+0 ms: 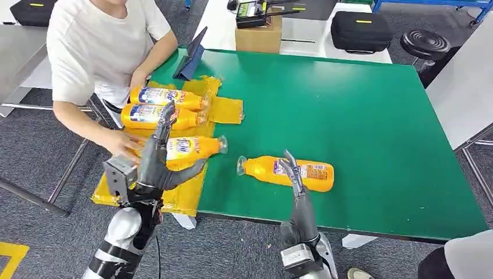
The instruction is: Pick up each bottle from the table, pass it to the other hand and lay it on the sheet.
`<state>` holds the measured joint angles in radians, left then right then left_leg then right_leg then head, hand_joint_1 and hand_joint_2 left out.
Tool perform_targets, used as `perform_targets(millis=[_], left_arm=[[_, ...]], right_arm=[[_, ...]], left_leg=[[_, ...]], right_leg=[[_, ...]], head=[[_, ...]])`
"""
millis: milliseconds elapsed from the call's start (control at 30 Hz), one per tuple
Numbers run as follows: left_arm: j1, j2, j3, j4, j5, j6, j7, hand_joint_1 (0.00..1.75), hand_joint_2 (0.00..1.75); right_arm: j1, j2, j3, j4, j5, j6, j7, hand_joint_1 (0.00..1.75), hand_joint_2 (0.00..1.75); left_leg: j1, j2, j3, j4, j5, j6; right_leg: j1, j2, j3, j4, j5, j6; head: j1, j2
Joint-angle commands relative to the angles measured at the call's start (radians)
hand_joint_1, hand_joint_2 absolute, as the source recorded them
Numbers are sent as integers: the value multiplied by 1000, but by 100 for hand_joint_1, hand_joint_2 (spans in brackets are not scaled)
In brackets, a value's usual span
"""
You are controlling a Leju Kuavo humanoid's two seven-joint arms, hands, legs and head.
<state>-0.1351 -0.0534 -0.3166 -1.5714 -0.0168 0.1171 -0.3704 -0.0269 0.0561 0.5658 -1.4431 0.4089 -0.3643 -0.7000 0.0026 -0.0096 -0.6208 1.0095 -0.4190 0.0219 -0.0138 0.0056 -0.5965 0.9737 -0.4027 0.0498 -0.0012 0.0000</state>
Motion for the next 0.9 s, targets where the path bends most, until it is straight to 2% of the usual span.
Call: perform_targets(millis=[33, 100, 167, 333, 500, 667, 900], left_arm=[[55, 3, -21, -148, 137, 25, -66, 0, 175], [94, 0, -18, -221, 173, 43, -87, 0, 175], [131, -15, -5, -293, 205, 65, -118, 0, 175], [136, -17, -6, -313, 211, 84, -133, 0, 175], [129, -17, -14, -291, 206, 89, -140, 0, 175], [86, -20, -46, -216, 212, 88, -126, 0, 175], [47, -27, -71, -157, 236, 83, -99, 0, 175]], right_arm=[[-3, -50, -83, 79, 119, -28, 93, 0, 175], [-6, -76, -140, 129, 160, -6, 174, 0, 175], [-32, -129, -186, 217, 264, 5, 242, 0, 175], [-116, -185, -305, 371, 335, -7, 291, 0, 175], [-135, -184, -315, 413, 367, 2, 313, 0, 175], [-293, -175, -327, 668, 394, 32, 315, 0, 175], [-412, -165, -262, 809, 474, 20, 354, 0, 175]], left_leg=[[0, 0, 3, -1, -1, -1], [0, 0, 4, -1, -1, -1], [0, 2, 5, -1, -2, 0], [0, -2, 5, -1, -1, 0], [-1, -1, 3, -1, 0, 0], [-1, 3, 7, -1, -1, -1], [0, 2, 4, -1, 0, 0]], right_leg=[[0, 0, 3, -1, -1, -1], [1, -1, 4, -1, -1, -1], [1, 1, 5, -2, -1, -1], [0, -2, 6, -2, -1, -1], [-1, -2, 4, -1, 0, -1], [0, 1, 6, -1, 0, -2], [0, 0, 4, -1, 0, -1]], head=[[0, 0], [0, 0], [-1, 0], [0, 0], [0, 0], [-1, 0], [0, 0]])
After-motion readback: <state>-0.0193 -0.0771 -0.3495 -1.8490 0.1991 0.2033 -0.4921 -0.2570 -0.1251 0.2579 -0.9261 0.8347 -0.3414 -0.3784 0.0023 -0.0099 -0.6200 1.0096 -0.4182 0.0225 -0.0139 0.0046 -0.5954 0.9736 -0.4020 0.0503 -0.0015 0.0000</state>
